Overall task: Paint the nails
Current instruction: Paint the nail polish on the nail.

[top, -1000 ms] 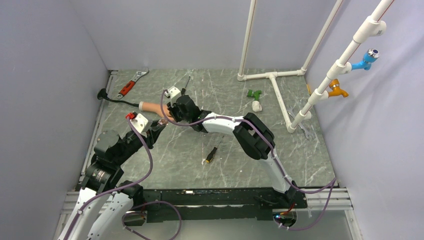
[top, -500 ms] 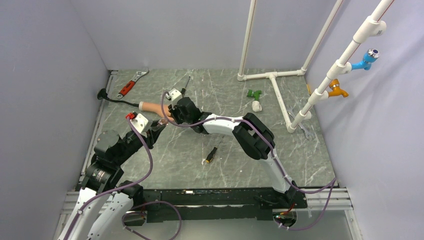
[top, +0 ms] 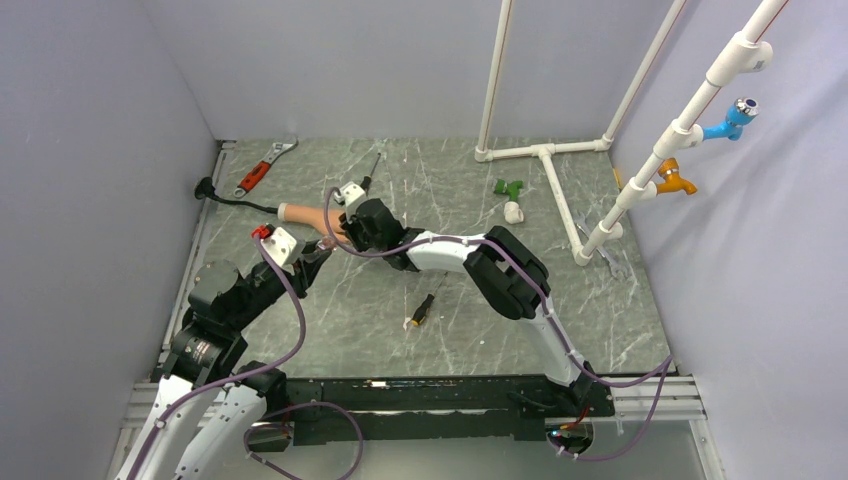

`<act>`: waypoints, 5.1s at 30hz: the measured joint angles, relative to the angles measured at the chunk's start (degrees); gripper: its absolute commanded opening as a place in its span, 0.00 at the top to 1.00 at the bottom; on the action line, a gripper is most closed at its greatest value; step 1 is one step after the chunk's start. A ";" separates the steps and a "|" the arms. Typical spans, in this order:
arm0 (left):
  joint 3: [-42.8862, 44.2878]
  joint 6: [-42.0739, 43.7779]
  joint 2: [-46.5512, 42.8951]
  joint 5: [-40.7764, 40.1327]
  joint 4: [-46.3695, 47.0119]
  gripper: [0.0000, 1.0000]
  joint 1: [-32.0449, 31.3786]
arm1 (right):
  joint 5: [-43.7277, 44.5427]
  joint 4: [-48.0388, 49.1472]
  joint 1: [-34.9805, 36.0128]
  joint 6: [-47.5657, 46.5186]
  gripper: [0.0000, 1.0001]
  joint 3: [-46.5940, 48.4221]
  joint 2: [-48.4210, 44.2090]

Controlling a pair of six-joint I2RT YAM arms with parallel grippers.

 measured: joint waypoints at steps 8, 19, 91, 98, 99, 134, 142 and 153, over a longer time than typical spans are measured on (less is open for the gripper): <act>0.00 0.00 0.00 0.00 -0.04 1.00 0.00 | 2.27 0.20 0.07 -1.09 1.00 -1.38 -0.07; 0.00 0.00 0.00 0.00 -0.04 1.00 0.00 | 3.65 0.22 0.07 -1.73 1.00 -1.64 -1.25; 0.00 0.00 1.90 -0.42 -0.13 1.00 0.15 | 4.39 3.08 0.59 1.51 1.00 -1.51 0.50; 0.00 -0.02 1.95 -0.37 -0.15 1.00 0.15 | 4.92 3.21 0.59 1.49 1.00 -1.90 0.00; 0.00 -0.02 1.95 -0.35 -0.15 1.00 0.15 | 5.03 3.19 0.59 1.49 1.00 -2.10 -0.28; 0.00 0.02 2.75 -1.92 -0.11 1.00 0.17 | 4.44 4.28 0.59 3.74 1.00 0.55 0.28; 0.00 0.00 2.91 -1.88 -0.11 1.00 0.15 | 4.74 5.05 0.59 3.89 1.00 -0.90 0.28; 0.00 0.00 3.06 -1.88 -0.31 1.00 0.15 | 5.95 5.79 0.59 3.85 1.00 -2.73 0.20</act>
